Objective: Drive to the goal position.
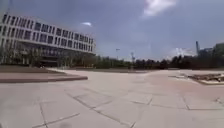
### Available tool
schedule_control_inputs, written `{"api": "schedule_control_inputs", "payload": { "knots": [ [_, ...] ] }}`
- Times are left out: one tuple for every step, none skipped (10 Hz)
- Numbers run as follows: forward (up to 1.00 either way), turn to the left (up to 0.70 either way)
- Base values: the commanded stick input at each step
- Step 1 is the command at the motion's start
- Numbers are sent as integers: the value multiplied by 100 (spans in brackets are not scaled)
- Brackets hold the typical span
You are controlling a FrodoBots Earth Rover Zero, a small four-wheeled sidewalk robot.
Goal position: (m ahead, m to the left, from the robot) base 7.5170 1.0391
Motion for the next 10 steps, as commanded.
{"api": "schedule_control_inputs", "payload": {
  "knots": [
    [70, 8],
    [70, 27],
    [70, 35],
    [70, 15],
    [70, 0],
    [70, 0],
    [70, 0],
    [70, 0],
    [70, 0],
    [70, 0]
  ]
}}
